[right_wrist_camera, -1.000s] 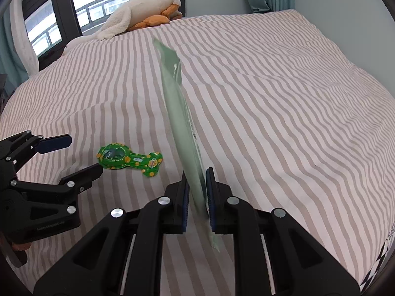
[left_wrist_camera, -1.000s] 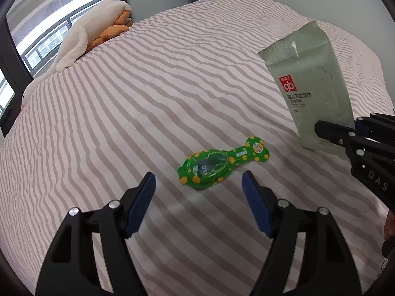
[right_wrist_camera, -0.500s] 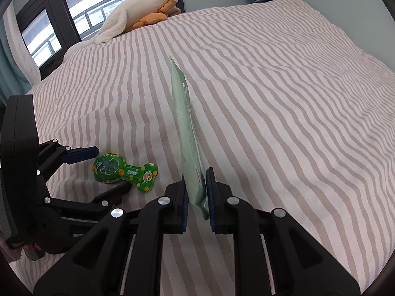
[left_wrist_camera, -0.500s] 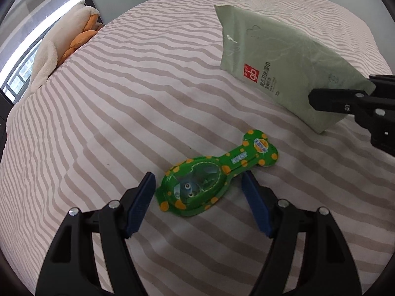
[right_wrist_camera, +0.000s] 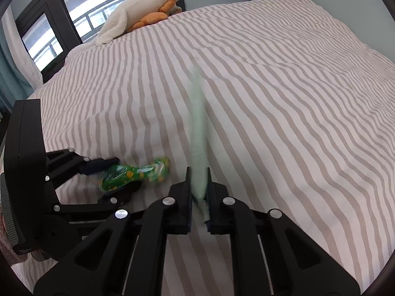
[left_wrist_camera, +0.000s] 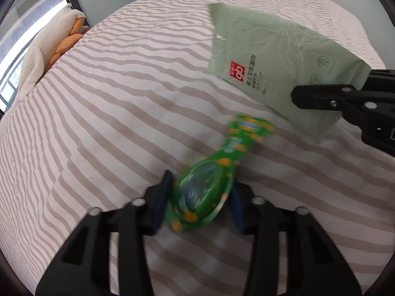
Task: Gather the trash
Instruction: 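Grasp the green toy with the left tool while the right tool holds the wipes packet, then carry the green toy and wipes packet over the grey bin and open both tools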
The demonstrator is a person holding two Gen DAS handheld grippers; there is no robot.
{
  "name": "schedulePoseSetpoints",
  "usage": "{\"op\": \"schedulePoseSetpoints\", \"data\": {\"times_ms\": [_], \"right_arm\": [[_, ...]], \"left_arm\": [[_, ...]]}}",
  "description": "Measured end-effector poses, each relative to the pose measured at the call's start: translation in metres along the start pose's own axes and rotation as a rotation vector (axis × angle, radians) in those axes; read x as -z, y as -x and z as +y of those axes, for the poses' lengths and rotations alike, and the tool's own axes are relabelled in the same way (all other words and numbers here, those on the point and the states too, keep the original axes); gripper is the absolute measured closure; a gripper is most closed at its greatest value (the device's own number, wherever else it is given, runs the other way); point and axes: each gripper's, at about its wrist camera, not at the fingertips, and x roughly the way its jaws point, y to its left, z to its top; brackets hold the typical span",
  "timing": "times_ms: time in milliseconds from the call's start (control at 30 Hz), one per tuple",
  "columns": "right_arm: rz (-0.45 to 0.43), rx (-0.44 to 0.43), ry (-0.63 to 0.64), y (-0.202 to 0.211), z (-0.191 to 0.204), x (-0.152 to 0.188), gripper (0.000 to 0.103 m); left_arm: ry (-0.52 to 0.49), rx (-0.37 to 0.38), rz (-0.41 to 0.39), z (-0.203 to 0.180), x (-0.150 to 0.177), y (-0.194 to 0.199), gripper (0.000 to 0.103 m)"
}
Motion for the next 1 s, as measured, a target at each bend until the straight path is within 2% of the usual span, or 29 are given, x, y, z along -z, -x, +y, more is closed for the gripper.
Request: {"op": "schedulePoseSetpoints", "data": {"times_ms": [67, 167, 267, 433, 667, 867, 1000], "right_arm": [[-0.003, -0.01, 0.0, 0.004, 0.003, -0.001, 0.097], [-0.005, -0.018, -0.001, 0.011, 0.006, 0.0, 0.097], [-0.01, -0.027, -0.004, 0.023, 0.011, 0.003, 0.098], [-0.019, -0.036, -0.011, 0.051, 0.019, 0.01, 0.098], [-0.031, -0.027, -0.02, 0.107, 0.033, 0.037, 0.098], [-0.036, 0.0, -0.017, 0.168, 0.046, 0.08, 0.098], [-0.043, 0.043, -0.026, 0.214, 0.05, 0.121, 0.098]], "left_arm": [[0.013, -0.002, -0.003, 0.001, -0.002, 0.005, 0.077], [0.054, 0.02, 0.001, 0.005, -0.005, 0.015, 0.084], [0.114, 0.061, 0.01, 0.011, -0.006, 0.026, 0.087], [0.188, 0.09, 0.016, 0.007, 0.01, 0.056, 0.088], [0.223, 0.109, -0.004, -0.022, 0.044, 0.12, 0.088], [0.212, 0.128, -0.015, -0.057, 0.07, 0.173, 0.088], [0.162, 0.147, -0.029, -0.088, 0.093, 0.205, 0.088]]}}
